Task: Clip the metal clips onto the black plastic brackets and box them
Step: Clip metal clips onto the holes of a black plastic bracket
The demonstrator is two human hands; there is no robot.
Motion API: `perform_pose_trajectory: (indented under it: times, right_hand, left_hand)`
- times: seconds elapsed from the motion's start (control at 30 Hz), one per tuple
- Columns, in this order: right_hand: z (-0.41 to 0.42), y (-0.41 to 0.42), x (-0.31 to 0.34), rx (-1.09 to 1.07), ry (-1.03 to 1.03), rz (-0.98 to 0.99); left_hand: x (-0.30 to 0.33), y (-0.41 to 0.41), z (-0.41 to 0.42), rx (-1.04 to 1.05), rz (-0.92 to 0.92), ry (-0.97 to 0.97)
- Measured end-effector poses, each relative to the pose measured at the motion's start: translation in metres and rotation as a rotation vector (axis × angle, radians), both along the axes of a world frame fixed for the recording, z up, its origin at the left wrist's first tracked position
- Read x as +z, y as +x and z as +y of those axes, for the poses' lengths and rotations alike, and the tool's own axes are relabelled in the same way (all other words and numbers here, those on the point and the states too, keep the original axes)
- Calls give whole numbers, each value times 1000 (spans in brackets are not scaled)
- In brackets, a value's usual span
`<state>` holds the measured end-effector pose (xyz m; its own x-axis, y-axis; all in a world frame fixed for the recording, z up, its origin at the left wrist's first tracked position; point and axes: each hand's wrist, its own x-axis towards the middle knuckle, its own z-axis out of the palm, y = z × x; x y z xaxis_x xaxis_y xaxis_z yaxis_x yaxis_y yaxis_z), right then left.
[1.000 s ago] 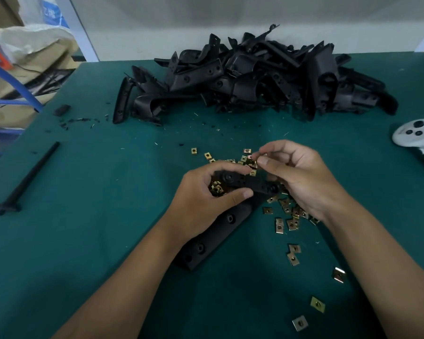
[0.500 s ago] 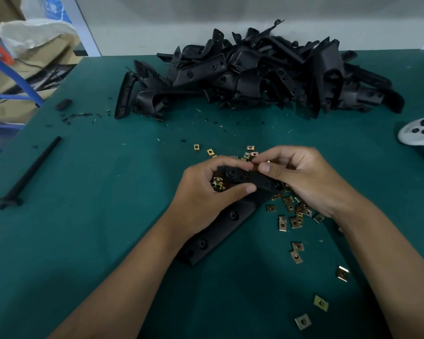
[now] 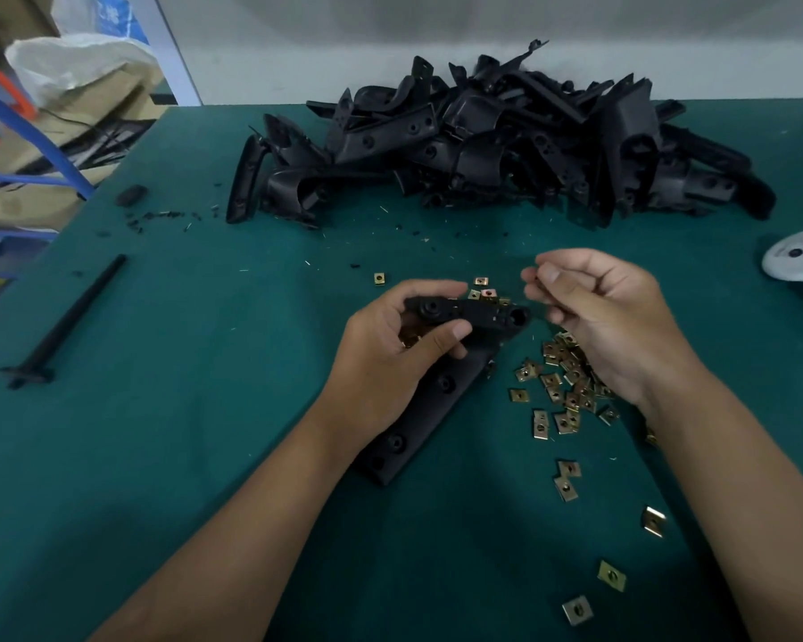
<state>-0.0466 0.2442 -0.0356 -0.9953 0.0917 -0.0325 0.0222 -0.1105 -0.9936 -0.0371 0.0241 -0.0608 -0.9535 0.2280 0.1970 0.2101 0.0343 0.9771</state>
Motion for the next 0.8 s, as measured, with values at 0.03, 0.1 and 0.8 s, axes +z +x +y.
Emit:
perform_pose_trajectory:
  times: [0.03, 0.1, 0.8]
  right_hand:
    - [0, 0, 1, -12, -42, -15]
    - [-1, 0, 3, -33, -118, -40]
    - [-3, -1, 5, 69, -367, -242]
  left_hand:
    - [0, 0, 0, 7, 2, -5]
    - [0, 0, 0, 25, 15, -21]
    - [3, 3, 1, 148, 54, -64]
